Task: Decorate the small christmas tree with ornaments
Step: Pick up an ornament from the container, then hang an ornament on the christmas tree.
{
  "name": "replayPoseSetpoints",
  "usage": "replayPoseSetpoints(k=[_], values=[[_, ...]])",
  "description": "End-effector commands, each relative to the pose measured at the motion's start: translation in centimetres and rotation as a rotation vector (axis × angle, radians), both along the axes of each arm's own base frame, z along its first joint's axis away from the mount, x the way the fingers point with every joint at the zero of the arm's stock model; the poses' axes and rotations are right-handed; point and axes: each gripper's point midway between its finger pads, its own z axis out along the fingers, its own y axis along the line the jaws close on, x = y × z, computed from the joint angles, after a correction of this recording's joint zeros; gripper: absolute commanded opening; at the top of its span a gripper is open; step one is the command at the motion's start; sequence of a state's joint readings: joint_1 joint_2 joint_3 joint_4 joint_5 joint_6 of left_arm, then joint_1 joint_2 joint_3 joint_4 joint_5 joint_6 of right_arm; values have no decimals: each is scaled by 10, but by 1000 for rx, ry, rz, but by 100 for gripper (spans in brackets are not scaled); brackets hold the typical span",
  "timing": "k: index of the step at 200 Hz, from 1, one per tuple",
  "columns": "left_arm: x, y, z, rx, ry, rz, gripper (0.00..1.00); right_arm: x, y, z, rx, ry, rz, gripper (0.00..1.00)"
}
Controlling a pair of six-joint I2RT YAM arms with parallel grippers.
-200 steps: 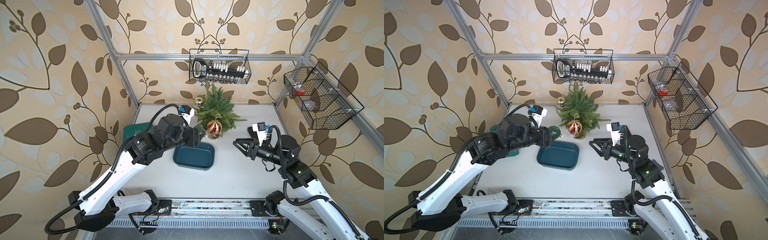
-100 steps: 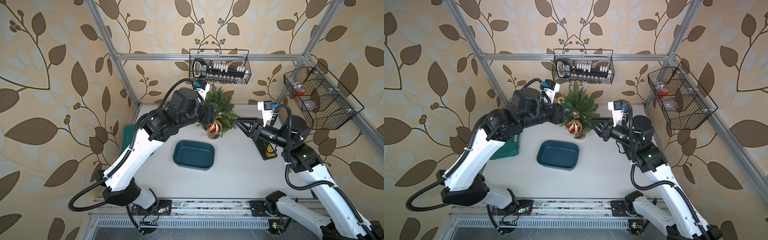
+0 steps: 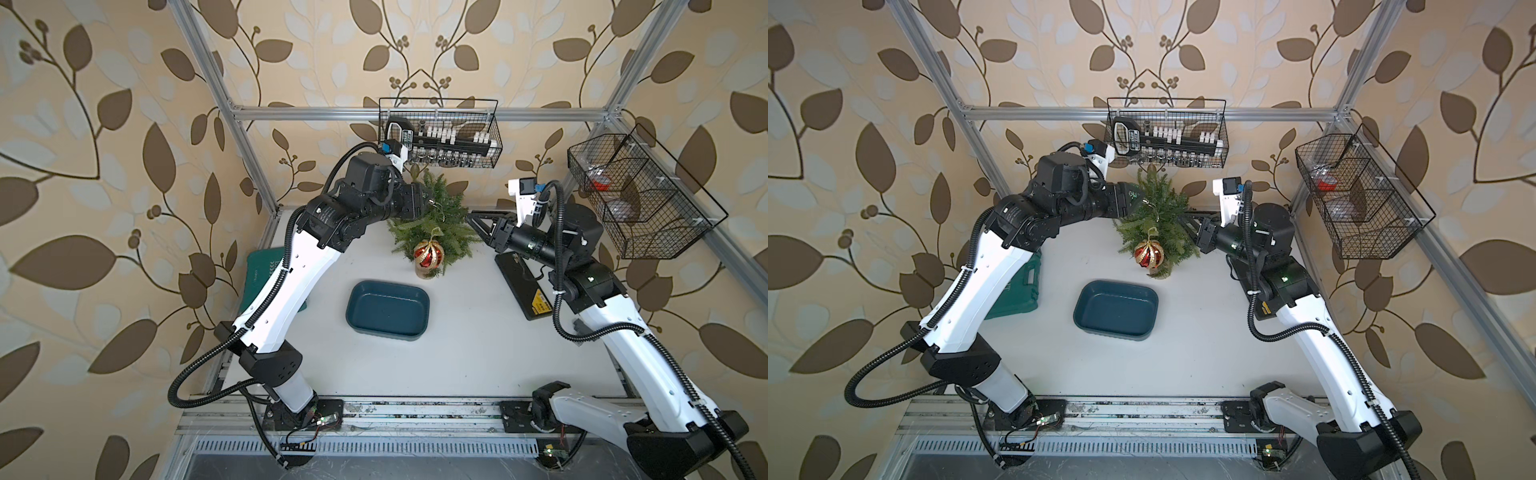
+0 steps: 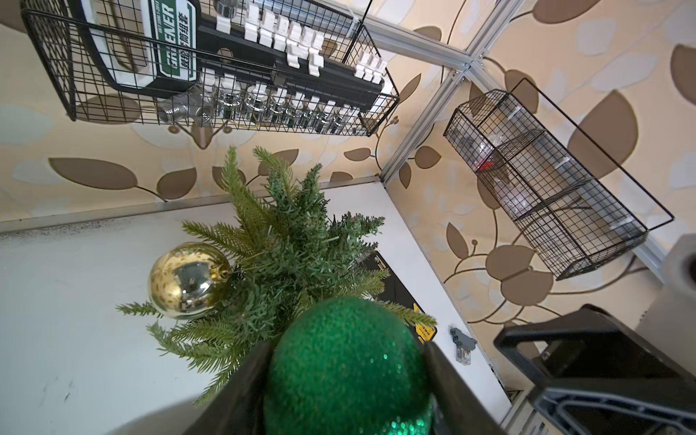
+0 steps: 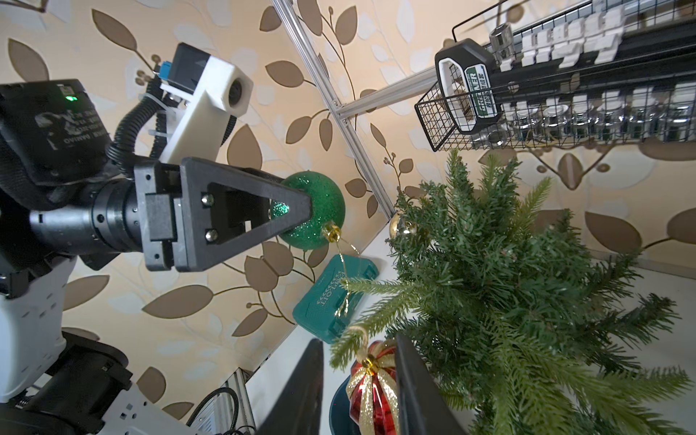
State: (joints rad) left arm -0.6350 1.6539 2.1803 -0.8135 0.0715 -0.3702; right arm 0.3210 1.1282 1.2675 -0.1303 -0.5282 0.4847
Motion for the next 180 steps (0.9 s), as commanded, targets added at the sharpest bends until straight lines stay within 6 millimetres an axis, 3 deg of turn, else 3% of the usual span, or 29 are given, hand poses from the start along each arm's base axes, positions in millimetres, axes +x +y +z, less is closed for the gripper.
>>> replayPoseSetpoints(k=[1,125,180], values=[[1,-4,31,-72,-67,-24,52,-2,5,24,11,-87,39,32],[43,-17,21,-82,-73,9,55,40,19,21,-31,-94,37,31],[50,-16,20,-96,-71,16,55,59,22,12,-54,-76,22,27]])
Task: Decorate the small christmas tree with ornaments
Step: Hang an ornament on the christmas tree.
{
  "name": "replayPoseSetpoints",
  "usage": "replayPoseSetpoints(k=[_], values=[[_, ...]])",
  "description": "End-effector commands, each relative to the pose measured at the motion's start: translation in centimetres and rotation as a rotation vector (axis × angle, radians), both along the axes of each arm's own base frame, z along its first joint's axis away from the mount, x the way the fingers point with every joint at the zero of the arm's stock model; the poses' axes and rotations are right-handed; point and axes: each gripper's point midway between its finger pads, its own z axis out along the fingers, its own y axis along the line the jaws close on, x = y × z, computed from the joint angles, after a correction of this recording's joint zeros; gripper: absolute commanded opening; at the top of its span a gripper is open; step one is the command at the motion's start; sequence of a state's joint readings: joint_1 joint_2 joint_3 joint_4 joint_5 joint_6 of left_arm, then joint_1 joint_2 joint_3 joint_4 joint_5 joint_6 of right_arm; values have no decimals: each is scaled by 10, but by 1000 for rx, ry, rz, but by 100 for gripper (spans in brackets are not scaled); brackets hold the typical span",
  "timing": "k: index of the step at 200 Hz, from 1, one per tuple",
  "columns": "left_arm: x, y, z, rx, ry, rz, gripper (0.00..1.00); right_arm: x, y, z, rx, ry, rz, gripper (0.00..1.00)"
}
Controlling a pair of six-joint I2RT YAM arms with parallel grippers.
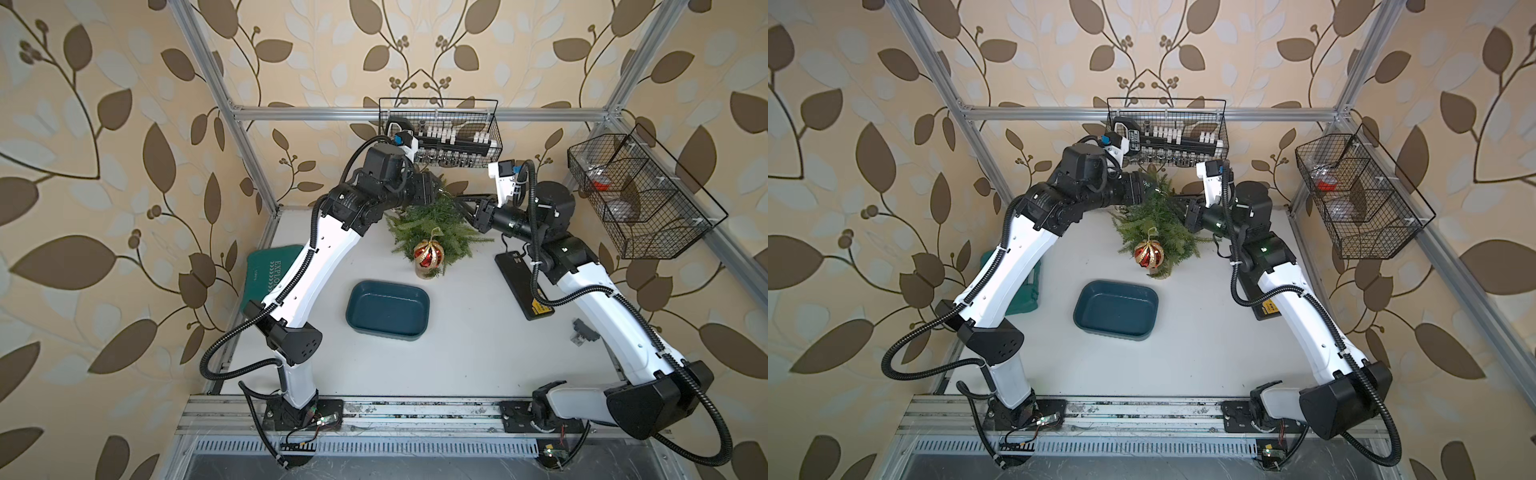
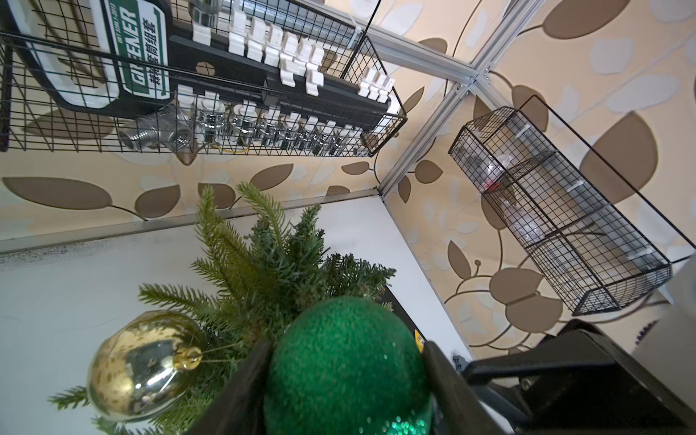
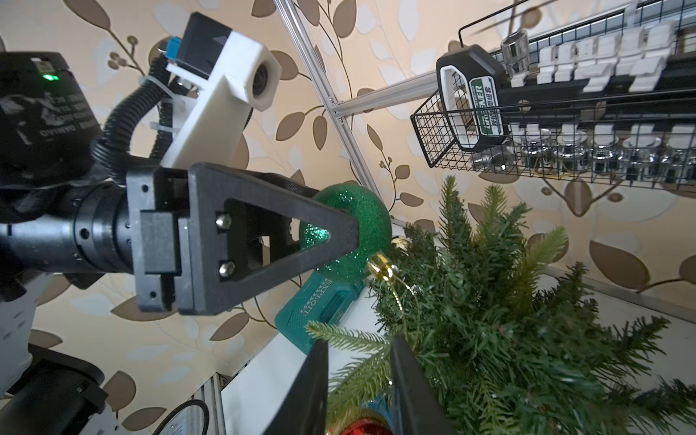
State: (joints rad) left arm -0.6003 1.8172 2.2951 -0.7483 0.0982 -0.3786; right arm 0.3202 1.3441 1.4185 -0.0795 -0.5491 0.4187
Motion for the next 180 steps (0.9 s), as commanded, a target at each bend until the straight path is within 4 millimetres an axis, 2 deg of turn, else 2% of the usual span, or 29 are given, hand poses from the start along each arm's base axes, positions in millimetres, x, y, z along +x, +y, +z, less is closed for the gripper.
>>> replayPoseSetpoints(k=[1,46,52,67,108,166,180], values=[[0,4,32,-73,-68,4,56,5,2,12,-7,-41,1,27],[3,4,29,-72,-60,5,56,14,4,7,-9,-25,-3,22],[4,5,29,-71,-60,7,56,15,3,8,-9,-25,-8,20],[5,6,28,-69,-60,15,56,19,3,7,-10,-22,-18,9],[8,14,29,-63,-64,43,56,28,2,7,-13,-17,-44,1],[16,19,23,-60,-52,66,56,37,7,6,-13,-6,-32,0],[19,21,22,-60,-48,76,56,34,8,8,-8,-15,-24,10]])
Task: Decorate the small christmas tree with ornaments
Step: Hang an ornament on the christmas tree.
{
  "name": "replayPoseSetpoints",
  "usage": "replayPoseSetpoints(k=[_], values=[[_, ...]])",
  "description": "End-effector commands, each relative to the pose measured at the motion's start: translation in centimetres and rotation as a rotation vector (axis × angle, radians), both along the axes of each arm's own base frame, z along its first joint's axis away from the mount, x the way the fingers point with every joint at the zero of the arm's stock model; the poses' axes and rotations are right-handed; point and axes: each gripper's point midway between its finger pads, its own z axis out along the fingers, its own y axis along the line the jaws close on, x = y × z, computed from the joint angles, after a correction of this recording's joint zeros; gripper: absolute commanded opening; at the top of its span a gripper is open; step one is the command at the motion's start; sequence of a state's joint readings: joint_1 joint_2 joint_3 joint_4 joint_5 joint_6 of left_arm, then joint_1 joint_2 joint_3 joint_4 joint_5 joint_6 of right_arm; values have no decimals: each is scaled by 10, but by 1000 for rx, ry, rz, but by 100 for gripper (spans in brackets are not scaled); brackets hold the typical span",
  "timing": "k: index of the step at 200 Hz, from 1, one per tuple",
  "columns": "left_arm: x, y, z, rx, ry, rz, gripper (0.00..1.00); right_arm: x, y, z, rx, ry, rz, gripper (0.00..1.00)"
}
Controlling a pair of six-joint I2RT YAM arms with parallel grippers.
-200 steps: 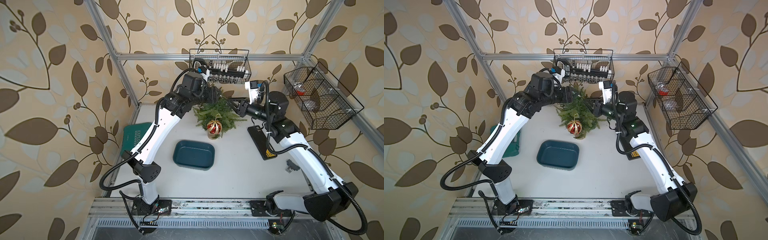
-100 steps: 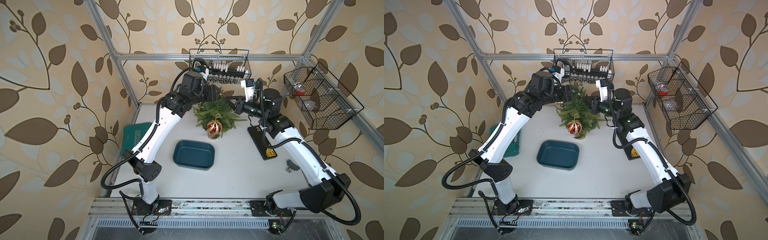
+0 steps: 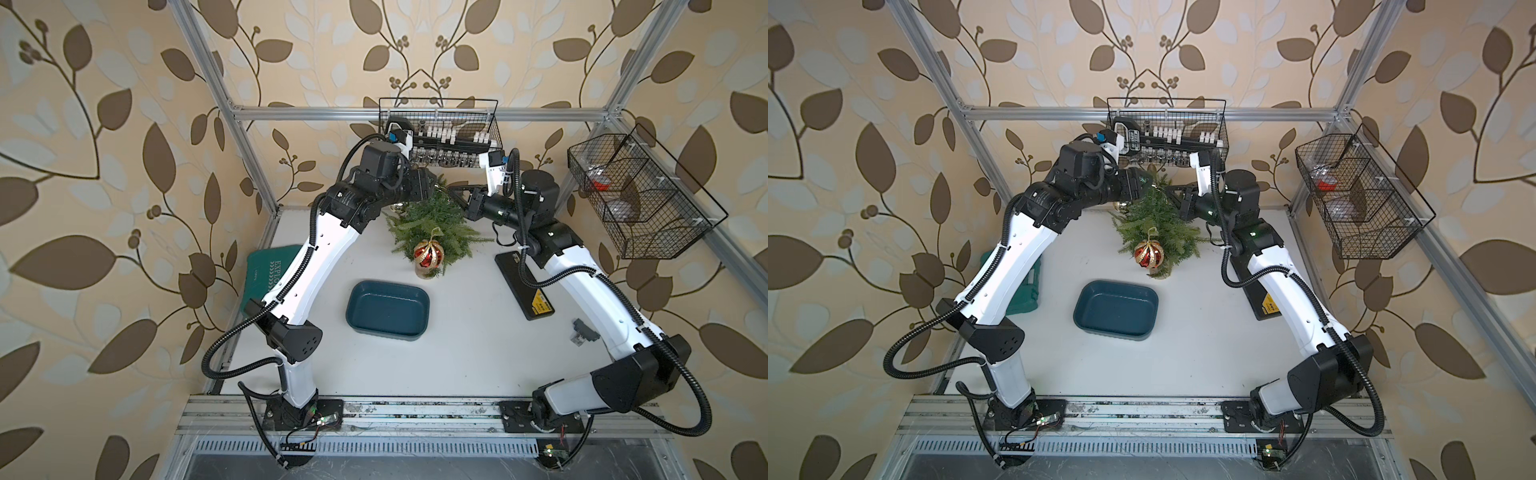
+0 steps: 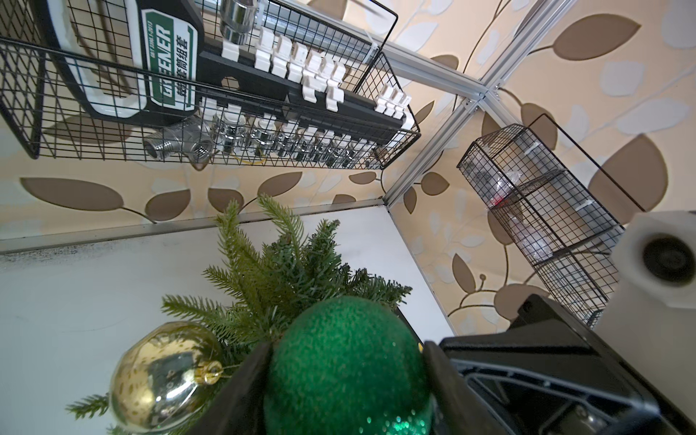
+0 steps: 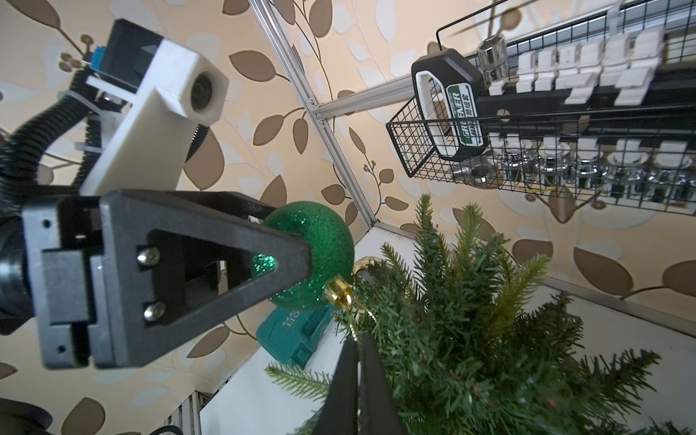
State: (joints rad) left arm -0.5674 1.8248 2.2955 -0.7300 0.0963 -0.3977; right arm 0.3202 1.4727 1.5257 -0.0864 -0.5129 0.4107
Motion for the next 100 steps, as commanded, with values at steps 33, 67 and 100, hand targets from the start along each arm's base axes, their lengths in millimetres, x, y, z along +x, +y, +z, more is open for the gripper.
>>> replayPoseSetpoints(k=[33,67,100], values=[[9,8,18,-43,-43,33,56,-7,0,16,10,-46,17,23],[11,7,16,-47,-37,36,56,-10,5,12,8,-43,45,24],[12,4,16,-59,-31,27,56,-7,10,7,-16,-33,44,23]])
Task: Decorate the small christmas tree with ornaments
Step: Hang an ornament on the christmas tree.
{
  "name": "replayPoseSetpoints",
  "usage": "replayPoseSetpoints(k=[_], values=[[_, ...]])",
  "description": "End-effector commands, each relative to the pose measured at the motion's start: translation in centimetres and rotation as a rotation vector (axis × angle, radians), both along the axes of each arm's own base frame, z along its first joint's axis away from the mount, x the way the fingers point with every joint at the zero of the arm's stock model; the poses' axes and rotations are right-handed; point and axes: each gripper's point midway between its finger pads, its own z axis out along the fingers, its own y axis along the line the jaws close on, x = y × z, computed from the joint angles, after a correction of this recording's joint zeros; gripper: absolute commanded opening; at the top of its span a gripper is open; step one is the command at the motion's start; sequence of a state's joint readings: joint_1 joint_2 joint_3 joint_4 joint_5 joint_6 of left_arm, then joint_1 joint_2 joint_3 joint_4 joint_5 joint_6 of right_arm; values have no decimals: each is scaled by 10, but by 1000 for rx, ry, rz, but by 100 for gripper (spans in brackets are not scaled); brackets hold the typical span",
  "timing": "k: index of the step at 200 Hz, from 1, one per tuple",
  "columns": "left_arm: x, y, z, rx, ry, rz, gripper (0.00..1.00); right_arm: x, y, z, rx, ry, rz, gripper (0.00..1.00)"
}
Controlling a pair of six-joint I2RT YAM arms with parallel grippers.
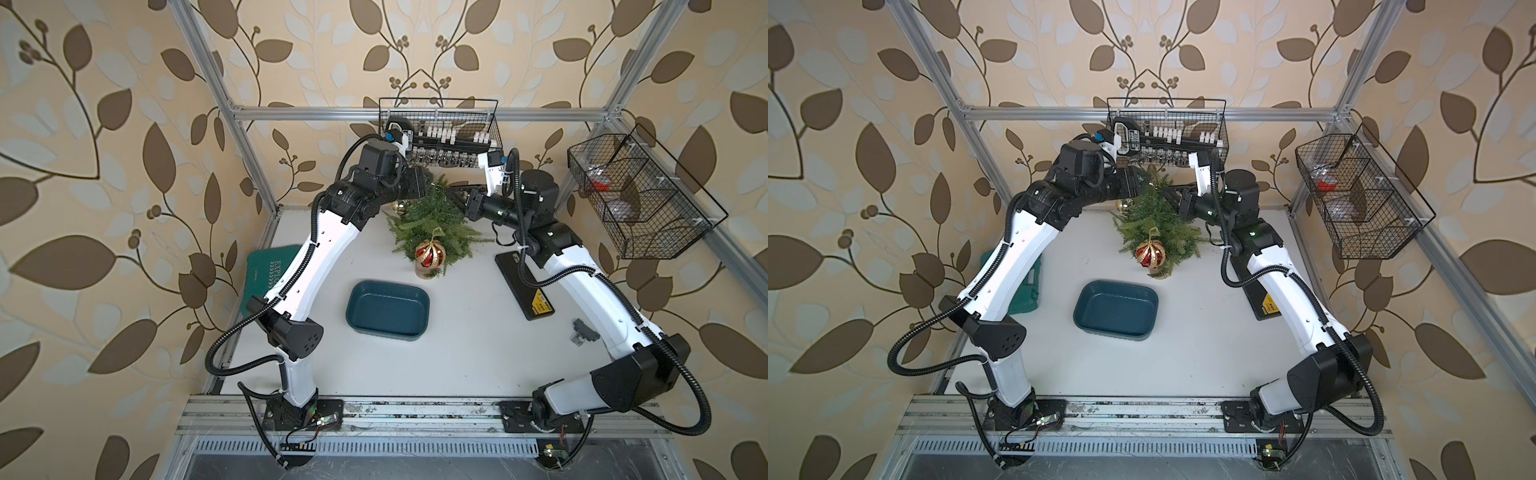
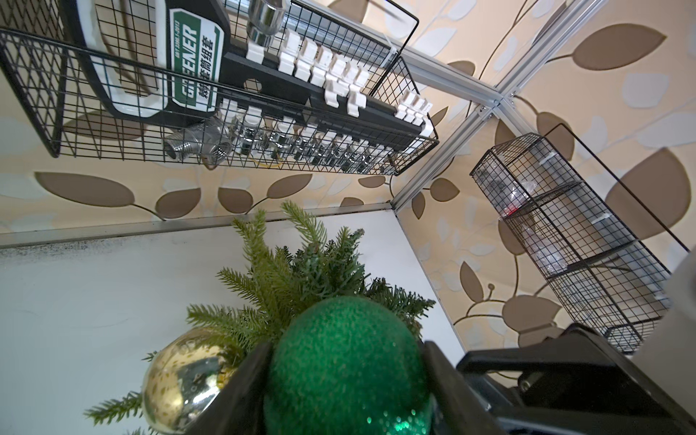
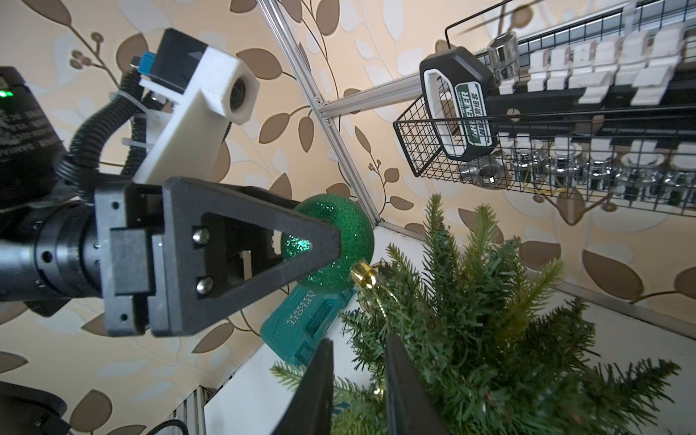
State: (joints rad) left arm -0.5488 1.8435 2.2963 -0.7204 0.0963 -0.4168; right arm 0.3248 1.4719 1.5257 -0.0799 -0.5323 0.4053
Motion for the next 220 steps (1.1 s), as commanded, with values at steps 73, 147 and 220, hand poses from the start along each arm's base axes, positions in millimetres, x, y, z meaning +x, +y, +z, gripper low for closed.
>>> replayPoseSetpoints(k=[73,147,220], values=[[-6,-2,32,-80,-57,-22,56,-1,4,6,-30,-28,-10,7],[-8,-6,32,-96,-47,-43,56,7,0,5,-31,-9,-55,5],[-8,-7,32,-101,-43,-47,56,20,-6,0,-45,13,-118,0]])
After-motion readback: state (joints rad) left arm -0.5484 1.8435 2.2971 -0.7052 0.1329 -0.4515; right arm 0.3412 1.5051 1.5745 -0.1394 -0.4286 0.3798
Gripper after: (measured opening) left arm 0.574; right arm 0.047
